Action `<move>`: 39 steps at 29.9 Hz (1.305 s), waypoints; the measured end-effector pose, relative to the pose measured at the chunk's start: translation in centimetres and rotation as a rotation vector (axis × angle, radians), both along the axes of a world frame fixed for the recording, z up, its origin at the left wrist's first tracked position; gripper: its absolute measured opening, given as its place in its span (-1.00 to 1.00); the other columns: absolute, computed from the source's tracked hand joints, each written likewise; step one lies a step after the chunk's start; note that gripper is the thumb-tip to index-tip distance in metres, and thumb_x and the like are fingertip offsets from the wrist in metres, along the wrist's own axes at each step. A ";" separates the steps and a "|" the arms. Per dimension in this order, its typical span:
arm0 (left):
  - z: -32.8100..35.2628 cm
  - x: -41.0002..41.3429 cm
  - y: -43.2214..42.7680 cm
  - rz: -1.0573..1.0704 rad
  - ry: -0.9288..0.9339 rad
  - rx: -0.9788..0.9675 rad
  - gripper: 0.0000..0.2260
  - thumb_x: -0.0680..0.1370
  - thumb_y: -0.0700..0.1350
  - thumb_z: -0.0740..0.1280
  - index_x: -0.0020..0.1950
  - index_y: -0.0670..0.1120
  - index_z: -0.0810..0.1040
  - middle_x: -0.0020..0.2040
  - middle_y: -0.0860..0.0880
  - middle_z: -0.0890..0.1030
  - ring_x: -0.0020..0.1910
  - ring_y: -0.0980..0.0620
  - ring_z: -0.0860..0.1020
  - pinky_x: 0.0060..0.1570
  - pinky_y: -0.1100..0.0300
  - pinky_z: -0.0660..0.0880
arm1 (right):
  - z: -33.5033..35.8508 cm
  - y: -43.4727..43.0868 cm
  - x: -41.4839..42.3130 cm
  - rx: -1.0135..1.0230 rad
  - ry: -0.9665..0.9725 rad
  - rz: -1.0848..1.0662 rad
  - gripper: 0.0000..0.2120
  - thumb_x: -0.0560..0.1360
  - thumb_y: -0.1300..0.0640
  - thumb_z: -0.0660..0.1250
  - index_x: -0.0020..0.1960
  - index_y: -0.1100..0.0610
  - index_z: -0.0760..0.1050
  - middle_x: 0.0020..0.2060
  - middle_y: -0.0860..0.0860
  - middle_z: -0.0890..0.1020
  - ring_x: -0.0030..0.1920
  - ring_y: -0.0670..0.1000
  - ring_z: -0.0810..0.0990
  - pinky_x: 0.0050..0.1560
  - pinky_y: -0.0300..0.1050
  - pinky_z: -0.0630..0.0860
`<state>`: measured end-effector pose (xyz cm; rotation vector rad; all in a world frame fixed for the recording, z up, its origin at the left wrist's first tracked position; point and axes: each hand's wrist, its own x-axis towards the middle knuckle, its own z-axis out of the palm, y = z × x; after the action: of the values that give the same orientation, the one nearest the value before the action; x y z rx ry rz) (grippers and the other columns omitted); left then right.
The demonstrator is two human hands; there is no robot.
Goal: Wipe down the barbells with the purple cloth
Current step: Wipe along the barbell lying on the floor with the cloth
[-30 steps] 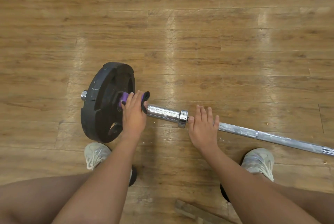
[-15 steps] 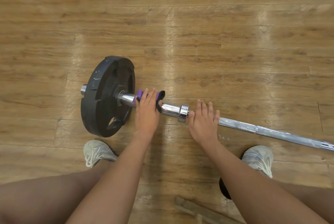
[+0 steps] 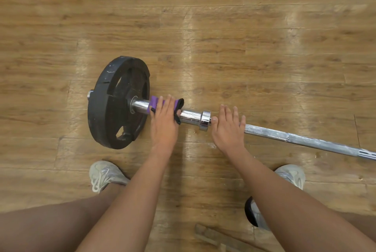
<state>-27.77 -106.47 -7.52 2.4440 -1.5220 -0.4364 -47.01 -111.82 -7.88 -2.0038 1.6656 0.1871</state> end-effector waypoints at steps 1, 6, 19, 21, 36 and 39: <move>0.0 -0.6 -0.1 -0.015 0.008 0.003 -0.55 0.72 -0.09 0.16 0.61 -0.04 0.22 0.62 0.03 0.21 0.63 0.01 0.00 0.55 -0.13 -0.07 | -0.1 -0.1 0.0 -0.007 0.004 0.000 -0.43 0.71 -0.10 -0.16 0.66 0.11 -0.04 0.63 0.05 0.12 0.63 0.13 -0.11 0.56 0.21 -0.23; -0.5 -3.0 0.0 -0.196 0.058 -0.015 -0.54 0.71 0.00 0.13 0.61 -0.07 0.24 0.61 0.02 0.24 0.62 0.00 0.06 0.57 -0.15 0.05 | 0.1 -0.9 0.2 -0.008 0.001 0.011 -0.43 0.71 -0.10 -0.17 0.66 0.11 -0.06 0.64 0.06 0.05 0.63 0.13 -0.15 0.56 0.21 -0.23; -0.8 -3.1 -1.4 -0.053 0.037 -0.079 -0.57 0.71 -0.07 0.19 0.58 -0.09 0.30 0.58 -0.01 0.31 0.61 -0.03 0.14 0.53 -0.19 0.18 | -0.2 -2.4 0.3 -0.055 -0.007 0.008 -0.43 0.71 -0.09 -0.15 0.66 0.10 -0.06 0.65 0.02 -0.04 0.63 0.12 -0.20 0.57 0.19 -0.24; -1.2 -4.7 -1.1 -0.081 0.069 -0.090 -0.56 0.71 -0.02 0.14 0.58 -0.10 0.29 0.58 -0.02 0.30 0.61 -0.02 0.11 0.54 -0.17 0.17 | -0.2 -2.6 0.3 -0.051 -0.005 0.007 -0.43 0.71 -0.10 -0.15 0.66 0.10 -0.06 0.65 0.02 -0.04 0.63 0.12 -0.19 0.57 0.20 -0.22; -1.4 -2.9 -3.3 -0.199 -0.012 -0.075 -0.53 0.71 -0.02 0.16 0.61 -0.09 0.23 0.61 -0.01 0.23 0.62 -0.04 0.07 0.53 -0.13 0.09 | -0.3 -5.8 0.5 -0.016 -0.003 0.023 -0.43 0.71 -0.09 -0.12 0.66 0.10 -0.06 0.65 0.02 0.01 0.63 0.12 -0.17 0.57 0.22 -0.19; -1.6 -3.0 -4.2 -0.260 -0.028 -0.047 -0.50 0.70 0.05 0.00 0.63 -0.08 0.18 0.63 -0.01 0.17 0.63 -0.04 0.05 0.54 -0.12 0.06 | -0.4 -6.5 0.6 -0.023 0.009 0.030 -0.43 0.71 -0.10 -0.14 0.66 0.11 -0.07 0.65 0.01 0.01 0.63 0.12 -0.18 0.56 0.20 -0.19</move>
<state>-30.77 -110.64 -9.07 2.2338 -1.8490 -0.4082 -46.42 -118.34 -8.25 -2.0486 1.6510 0.1887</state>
